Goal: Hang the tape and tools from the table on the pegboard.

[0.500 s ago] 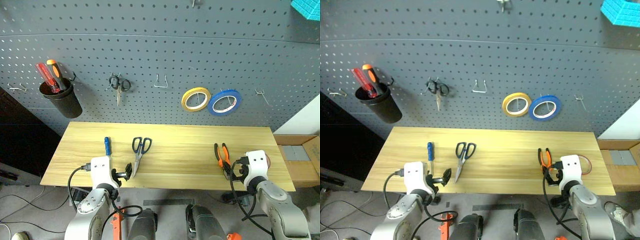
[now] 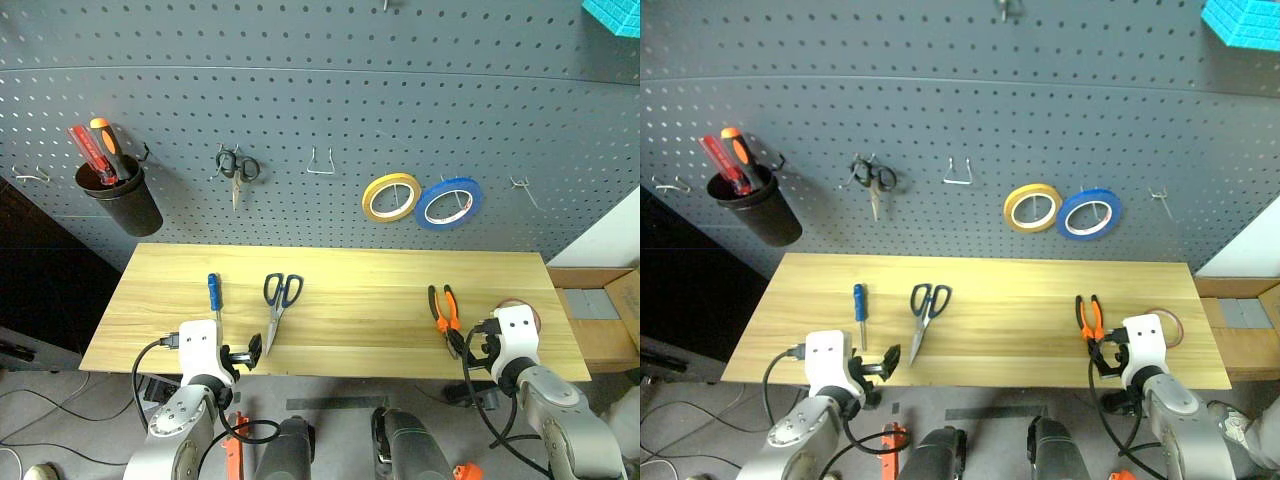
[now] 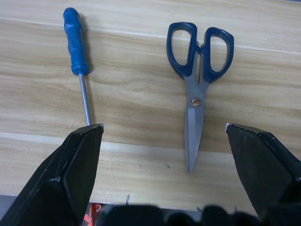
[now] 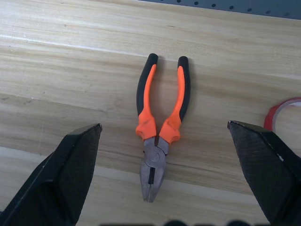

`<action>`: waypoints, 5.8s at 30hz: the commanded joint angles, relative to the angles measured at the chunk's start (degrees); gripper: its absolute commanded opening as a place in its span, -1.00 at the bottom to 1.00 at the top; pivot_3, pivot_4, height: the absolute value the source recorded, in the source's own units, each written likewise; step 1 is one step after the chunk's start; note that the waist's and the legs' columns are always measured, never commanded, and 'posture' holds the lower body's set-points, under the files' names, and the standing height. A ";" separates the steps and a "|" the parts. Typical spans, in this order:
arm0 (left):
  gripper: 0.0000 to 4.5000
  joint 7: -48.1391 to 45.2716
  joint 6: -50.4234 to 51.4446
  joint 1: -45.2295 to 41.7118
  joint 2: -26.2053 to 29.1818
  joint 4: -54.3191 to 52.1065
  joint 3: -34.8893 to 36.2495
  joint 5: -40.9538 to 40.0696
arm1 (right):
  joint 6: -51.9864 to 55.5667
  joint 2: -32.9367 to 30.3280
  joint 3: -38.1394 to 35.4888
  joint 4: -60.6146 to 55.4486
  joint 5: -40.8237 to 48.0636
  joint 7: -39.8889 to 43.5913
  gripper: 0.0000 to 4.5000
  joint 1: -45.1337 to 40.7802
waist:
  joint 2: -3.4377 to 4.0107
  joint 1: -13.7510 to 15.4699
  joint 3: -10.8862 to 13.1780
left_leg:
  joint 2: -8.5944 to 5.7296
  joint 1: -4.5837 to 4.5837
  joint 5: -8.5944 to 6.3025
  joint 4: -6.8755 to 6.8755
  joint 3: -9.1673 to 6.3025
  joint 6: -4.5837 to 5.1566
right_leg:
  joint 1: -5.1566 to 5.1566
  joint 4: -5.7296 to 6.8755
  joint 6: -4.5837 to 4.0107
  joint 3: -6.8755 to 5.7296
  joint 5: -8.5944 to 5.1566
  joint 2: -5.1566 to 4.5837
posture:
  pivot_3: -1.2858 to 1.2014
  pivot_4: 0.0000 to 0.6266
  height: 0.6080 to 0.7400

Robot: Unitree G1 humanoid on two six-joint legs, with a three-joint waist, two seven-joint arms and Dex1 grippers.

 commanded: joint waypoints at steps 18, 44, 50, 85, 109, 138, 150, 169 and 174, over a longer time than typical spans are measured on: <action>0.99 -12.02 -0.56 -5.86 8.86 -2.14 -7.09 -2.00 | 2.87 -6.16 -3.77 0.64 2.10 4.16 1.00 -2.95 | -0.01 -0.21 1.69 | -0.02 0.02 0.01 0.05 0.02 0.02 | -0.01 0.05 -0.19 0.03 -0.11 0.01 | 0.04 -0.04 1.00; 0.99 -49.27 -38.02 -53.53 -6.72 52.88 -38.27 7.47 | -2.74 -15.75 -3.41 40.68 4.70 16.09 1.00 -29.03 | -0.38 -4.91 8.93 | -0.13 -0.05 -0.19 0.32 1.17 0.54 | -0.22 0.08 0.28 1.36 0.52 0.00 | -0.10 0.47 1.00; 0.99 -50.03 -41.28 -54.44 -7.98 55.48 -37.92 9.38 | -2.90 -15.45 -3.44 50.85 4.48 16.95 1.00 -33.72 | -0.71 -5.42 9.50 | 0.01 0.00 -0.35 0.30 1.47 0.80 | -0.34 0.08 0.57 1.76 0.64 -0.05 | -0.10 0.47 1.00; 1.00 -44.36 -35.47 -42.68 -4.11 35.22 -30.80 7.30 | -20.57 -10.98 -1.10 9.47 -9.87 1.46 -0.99 -7.60 | 0.61 -5.56 1.22 | -0.21 -0.89 -0.34 1.04 2.00 0.78 | -1.01 -0.01 1.25 2.03 1.00 -0.14 | -0.16 -0.63 1.00; 1.00 -35.70 -26.53 -50.56 -6.19 33.95 -19.50 -0.97 | -49.15 -9.23 8.99 34.01 -12.27 10.53 -0.99 -34.37 | -0.05 -12.92 -5.31 | -0.22 1.36 -0.30 0.92 2.04 0.99 | 1.31 -0.10 1.23 2.16 0.96 0.21 | -0.11 -0.84 1.00; 1.00 -34.64 -25.90 -49.78 -5.81 33.52 -19.93 -0.59 | -47.29 -10.02 5.02 71.91 -4.73 26.04 0.04 -56.80 | -0.02 -10.87 -5.28 | -0.23 1.37 -0.31 0.90 2.04 1.00 | 1.29 -0.04 1.20 2.27 0.97 0.18 | -0.06 -0.65 1.00; 1.00 -38.69 -28.64 -36.73 1.42 27.79 -25.91 2.71 | -9.87 -11.27 5.85 27.72 -1.56 19.61 0.99 -29.63 | 0.34 -8.05 -4.04 | -0.19 1.37 -0.33 0.89 1.99 1.02 | 1.23 -0.01 1.12 2.23 0.90 0.21 | -0.08 -0.35 1.00; 1.00 -36.91 -30.39 -21.87 11.12 22.12 -24.32 6.06 | 28.89 2.22 8.16 28.67 -1.99 1.51 0.99 -40.69 | -0.17 -6.92 3.21 | -0.08 0.32 -0.49 0.97 2.06 1.35 | -0.33 0.47 0.99 2.88 1.05 -0.03 | -0.04 0.13 1.00; 1.00 -35.22 -28.60 -19.29 11.92 18.91 -22.90 5.87 | 26.85 1.13 10.63 31.94 -3.28 2.11 0.99 -41.57 | -0.34 -6.58 3.89 | -0.09 0.08 -0.52 0.99 2.09 1.40 | -0.59 0.50 1.00 2.85 1.04 -0.08 | -0.01 0.15 1.00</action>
